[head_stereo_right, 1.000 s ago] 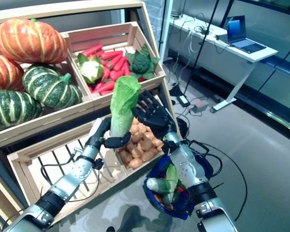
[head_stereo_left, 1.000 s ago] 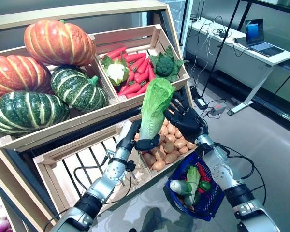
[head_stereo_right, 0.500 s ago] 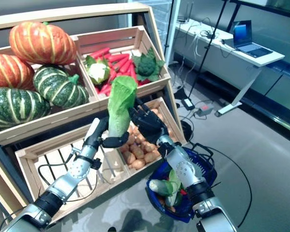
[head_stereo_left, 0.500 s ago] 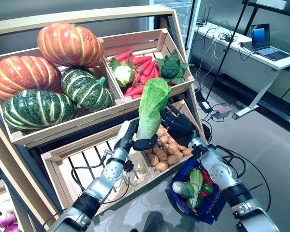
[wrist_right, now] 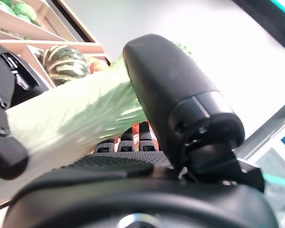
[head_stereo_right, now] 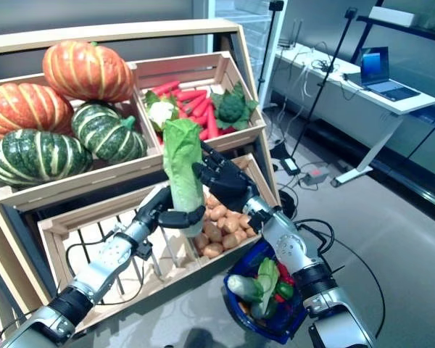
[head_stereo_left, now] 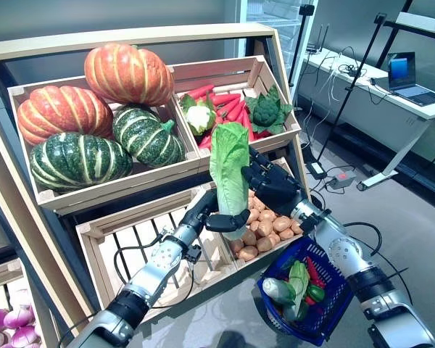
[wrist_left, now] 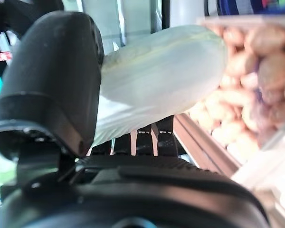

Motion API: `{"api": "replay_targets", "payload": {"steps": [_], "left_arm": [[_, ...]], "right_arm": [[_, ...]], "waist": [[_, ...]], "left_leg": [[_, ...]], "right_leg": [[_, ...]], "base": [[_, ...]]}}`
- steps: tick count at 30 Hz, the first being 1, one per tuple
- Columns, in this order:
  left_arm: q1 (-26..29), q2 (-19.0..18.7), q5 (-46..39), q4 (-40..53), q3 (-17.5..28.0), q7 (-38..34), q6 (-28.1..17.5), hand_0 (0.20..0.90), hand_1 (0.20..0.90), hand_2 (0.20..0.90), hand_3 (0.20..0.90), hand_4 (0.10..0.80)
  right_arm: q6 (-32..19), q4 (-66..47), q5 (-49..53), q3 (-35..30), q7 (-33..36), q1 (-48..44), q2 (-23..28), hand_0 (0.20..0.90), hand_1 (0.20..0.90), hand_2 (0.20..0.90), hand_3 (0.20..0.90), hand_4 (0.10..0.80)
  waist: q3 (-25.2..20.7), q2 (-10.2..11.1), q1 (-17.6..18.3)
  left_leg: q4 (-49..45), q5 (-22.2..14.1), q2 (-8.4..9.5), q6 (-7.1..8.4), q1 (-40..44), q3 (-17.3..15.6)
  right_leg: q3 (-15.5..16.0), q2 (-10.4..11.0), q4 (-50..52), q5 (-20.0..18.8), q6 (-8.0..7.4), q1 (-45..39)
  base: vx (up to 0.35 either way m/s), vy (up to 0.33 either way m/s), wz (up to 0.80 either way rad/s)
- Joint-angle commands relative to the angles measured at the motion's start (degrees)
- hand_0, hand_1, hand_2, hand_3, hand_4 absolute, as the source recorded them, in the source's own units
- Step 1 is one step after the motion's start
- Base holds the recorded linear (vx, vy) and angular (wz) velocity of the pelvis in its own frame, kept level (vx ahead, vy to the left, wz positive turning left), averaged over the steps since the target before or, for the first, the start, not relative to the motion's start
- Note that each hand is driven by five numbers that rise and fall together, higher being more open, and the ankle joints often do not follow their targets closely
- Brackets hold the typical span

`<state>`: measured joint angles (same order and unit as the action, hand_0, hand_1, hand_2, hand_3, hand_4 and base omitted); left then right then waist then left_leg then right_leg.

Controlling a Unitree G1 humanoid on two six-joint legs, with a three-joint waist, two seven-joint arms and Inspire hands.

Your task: Put vegetables into the basket

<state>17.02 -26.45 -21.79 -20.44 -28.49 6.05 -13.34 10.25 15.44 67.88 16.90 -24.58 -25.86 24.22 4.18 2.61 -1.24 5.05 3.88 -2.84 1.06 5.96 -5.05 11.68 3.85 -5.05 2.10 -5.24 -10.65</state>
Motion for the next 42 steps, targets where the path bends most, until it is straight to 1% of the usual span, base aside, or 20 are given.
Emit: {"api": "replay_targets", "payload": {"steps": [1,7,12,19,21,24,27,29,34,35,36,39,42], "left_arm": [[4.74,5.07,-4.47,0.11,-10.41,14.27,-2.28,0.3,0.3,0.3,0.3,0.4],[3.11,6.9,-13.04,-2.4,-9.86,23.93,1.39,0.3,0.3,0.3,0.3,0.4],[2.35,7.41,-14.94,-2.01,-9.36,29.52,3.91,0.3,0.3,0.3,0.3,0.4],[3.02,6.25,-12.55,-0.63,-10.72,29.93,3.96,0.3,0.3,0.3,0.3,0.4],[3.27,5.96,-11.64,-0.43,-10.86,29.87,3.73,0.3,0.3,0.3,0.3,0.4],[3.96,4.99,-9.0,0.29,-11.27,27.99,2.57,0.3,0.3,0.3,0.3,0.4],[4.34,4.27,-7.89,1.07,-11.33,26.52,2.13,0.3,0.3,0.3,0.3,0.4],[4.68,3.49,-6.82,1.88,-11.27,25.63,1.81,0.3,0.3,0.3,0.3,0.4],[5.22,2.67,-6.93,3.11,-10.86,24.16,1.94,0.3,0.3,0.3,0.3,0.4],[5.16,2.56,-6.96,3.37,-10.76,24.05,2.08,0.3,0.3,0.3,0.3,0.4],[5.08,2.42,-6.99,3.64,-10.63,23.94,2.24,0.3,0.3,0.3,0.3,0.4],[4.8,2.1,-7.2,3.71,-10.41,23.75,2.14,0.3,0.3,0.3,0.3,0.4],[4.11,1.92,-7.32,3.84,-10.01,23.28,1.92,0.3,0.3,0.3,0.3,0.4]], "right_arm": [[-2.28,-3.3,8.09,2.26,-14.94,-18.88,-8.04,0.9,0.9,0.9,0.9,0.8],[-1.05,-2.77,11.64,1.86,-15.92,-20.53,-8.28,0.9,0.9,0.9,0.9,0.8],[-0.66,-1.54,10.17,1.92,-15.43,-20.45,-8.01,0.9,0.9,0.9,0.9,0.8],[0.53,0.38,8.24,2.55,-14.35,-19.92,-6.96,0.9,0.9,0.9,0.9,0.8],[1.0,1.3,5.98,2.79,-13.83,-19.9,-6.56,0.9,0.9,0.9,0.9,0.8],[0.68,2.92,-0.39,4.43,-12.77,-19.71,-4.7,0.9,0.9,0.9,0.9,0.8],[0.86,3.21,-3.84,5.94,-12.43,-19.47,-3.04,0.9,0.9,0.9,0.9,0.8],[1.96,3.33,-6.79,7.66,-12.35,-19.14,-1.95,0.9,0.9,0.9,0.9,0.8],[6.26,4.44,-9.58,10.99,-14.12,-17.86,-1.69,0.9,0.9,0.9,0.9,0.8],[6.4,4.56,-9.41,11.49,-13.96,-17.59,-1.77,0.469,0.469,0.469,0.469,0.513],[6.32,4.76,-8.98,11.88,-13.72,-17.3,-1.95,0.309,0.309,0.309,0.309,0.406],[5.96,5.19,-7.9,12.04,-13.4,-16.79,-2.57,0.3,0.3,0.3,0.3,0.4],[4.97,5.3,-6.86,11.15,-11.53,-15.99,-3.35,0.3,0.3,0.3,0.3,0.4]], "waist": [[-4.03,-0.19,0.11],[-4.24,-0.07,-0.24],[-4.49,-0.05,-0.38],[-4.41,-0.08,-0.26],[-4.45,-0.08,-0.23],[-4.52,-0.02,-0.02],[-4.55,0.1,0.21],[-4.46,0.22,0.34],[-4.2,0.39,0.33],[-4.18,0.41,0.29],[-4.17,0.43,0.22],[-4.19,0.41,0.1],[-4.17,0.32,0.03]], "left_leg": [[-0.05,-5.34,-1.72,0.81,1.32,-1.16],[-0.05,-5.42,-1.58,0.65,1.18,-0.78],[-0.05,-5.42,-1.54,0.6,0.93,-0.57],[-0.05,-5.45,-1.55,0.49,0.91,-0.39],[-0.05,-5.45,-1.56,0.49,0.93,-0.35],[-0.05,-5.27,-1.58,0.52,0.78,-0.29],[-0.05,-5.1,-1.64,0.5,0.65,-0.46],[-0.05,-4.98,-1.68,0.52,0.61,-0.63],[-0.05,-4.82,-1.78,0.55,0.64,-0.72],[-0.05,-4.78,-1.81,0.58,0.64,-0.7],[-0.05,-4.74,-1.83,0.6,0.66,-0.69],[-0.05,-4.71,-1.86,0.66,0.77,-0.72],[-0.05,-4.72,-1.92,0.71,0.83,-0.74]], "right_leg": [[-1.06,0.79,0.18,-1.69,0.95,1.94],[-0.93,0.97,0.06,-1.76,0.92,1.87],[-0.8,1.17,0.05,-1.74,0.91,2.02],[-0.85,1.25,0.05,-1.73,0.83,2.09],[-0.82,1.3,0.05,-1.71,0.8,2.06],[-0.91,1.36,0.05,-1.87,0.73,2.26],[-1.05,1.38,0.05,-2.03,0.67,2.46],[-1.07,1.38,0.05,-2.11,0.67,2.54],[-0.79,1.49,0.05,-2.24,0.65,2.52],[-0.72,1.49,0.05,-2.26,0.66,2.51],[-0.66,1.48,0.05,-2.29,0.67,2.48],[-0.53,1.49,0.05,-2.33,0.62,2.36],[-0.51,1.47,0.05,-2.33,0.64,2.32]], "base": [[0.0,0.0,0.0],[0.0,0.0,0.0],[0.0,0.0,0.0],[-0.001,0.001,0.01],[0.0,0.0,0.0],[0.0,0.0,0.0],[0.0,0.0,0.0],[0.0,0.0,0.0],[0.0,0.0,0.0],[0.0,0.0,0.0],[0.0,0.0,0.0],[0.0,0.0,0.0],[0.021,0.001,0.0]]}}
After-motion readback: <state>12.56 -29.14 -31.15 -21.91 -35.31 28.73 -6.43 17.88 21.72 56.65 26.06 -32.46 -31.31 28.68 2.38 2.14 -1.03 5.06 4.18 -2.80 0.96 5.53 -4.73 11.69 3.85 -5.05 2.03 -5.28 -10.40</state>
